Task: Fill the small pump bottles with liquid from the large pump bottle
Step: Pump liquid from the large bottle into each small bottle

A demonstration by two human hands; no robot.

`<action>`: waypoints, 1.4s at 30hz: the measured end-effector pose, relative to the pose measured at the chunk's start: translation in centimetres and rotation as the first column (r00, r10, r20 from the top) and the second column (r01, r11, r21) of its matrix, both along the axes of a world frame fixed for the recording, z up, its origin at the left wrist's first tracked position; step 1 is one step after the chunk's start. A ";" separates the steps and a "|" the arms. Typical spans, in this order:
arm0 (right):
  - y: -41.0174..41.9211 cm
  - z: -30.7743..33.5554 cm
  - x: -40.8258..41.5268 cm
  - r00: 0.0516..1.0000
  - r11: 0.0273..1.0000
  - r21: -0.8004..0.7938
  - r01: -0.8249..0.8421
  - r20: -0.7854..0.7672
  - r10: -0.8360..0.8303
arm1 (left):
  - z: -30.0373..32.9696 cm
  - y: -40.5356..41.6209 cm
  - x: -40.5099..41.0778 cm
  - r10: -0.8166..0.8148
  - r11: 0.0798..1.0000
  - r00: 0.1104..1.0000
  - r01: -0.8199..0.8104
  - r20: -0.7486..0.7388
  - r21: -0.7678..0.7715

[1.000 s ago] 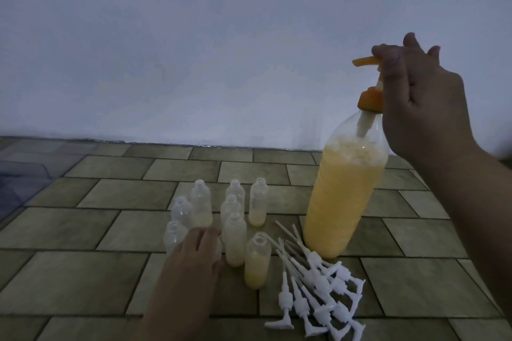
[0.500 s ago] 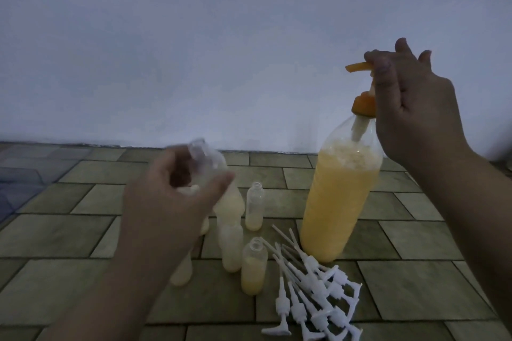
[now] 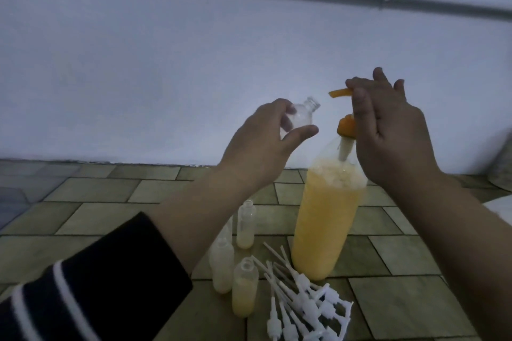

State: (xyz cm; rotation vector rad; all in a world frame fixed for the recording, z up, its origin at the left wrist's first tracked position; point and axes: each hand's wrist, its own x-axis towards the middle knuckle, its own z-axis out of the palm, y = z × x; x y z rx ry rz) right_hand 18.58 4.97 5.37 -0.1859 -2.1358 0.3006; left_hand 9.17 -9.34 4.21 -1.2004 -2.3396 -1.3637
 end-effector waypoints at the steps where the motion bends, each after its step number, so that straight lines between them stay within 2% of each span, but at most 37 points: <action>1: 0.0 0.0 0.0 1.000 1.000 -0.001 0.005 0.001 -0.005 | 0.1 0.2 0.0 -0.008 0.999 1.000 0.008 -0.017 -0.038; 13: 0.1 -0.2 -0.2 1.000 1.000 0.003 -0.005 -0.011 0.005 | 1.4 0.7 0.3 -0.073 0.992 0.981 0.053 -0.178 -0.114; 19: 0.3 -0.5 -0.2 1.000 1.000 0.023 0.002 -0.008 -0.002 | 1.7 0.5 -0.1 -0.021 0.999 0.981 0.011 -0.195 -0.050; 24: -0.1 -1.1 -0.4 0.999 0.998 0.040 0.039 -0.011 -0.039 | 1.6 0.4 -0.1 0.000 0.994 0.964 -0.029 -0.267 -0.104; 30: -0.1 -0.4 0.0 0.995 0.997 0.076 -0.013 0.104 0.005 | 1.9 0.0 -0.3 -0.006 0.991 0.976 -0.024 -0.217 -0.133; 33: -0.1 0.4 0.6 0.998 0.996 0.086 -0.022 0.060 0.017 | 2.6 0.3 -0.2 -0.013 0.992 0.970 -0.018 -0.241 -0.126; 39: -0.1 -1.0 -0.7 0.996 1.000 -0.021 0.019 -0.090 -0.021 | 2.3 1.2 -0.5 -0.009 0.991 0.960 -0.028 -0.278 -0.129; 42: -0.1 -1.9 -1.1 0.995 0.999 -0.042 0.022 -0.101 -0.026 | 1.7 1.3 -0.6 -0.010 0.984 0.957 -0.042 -0.289 -0.171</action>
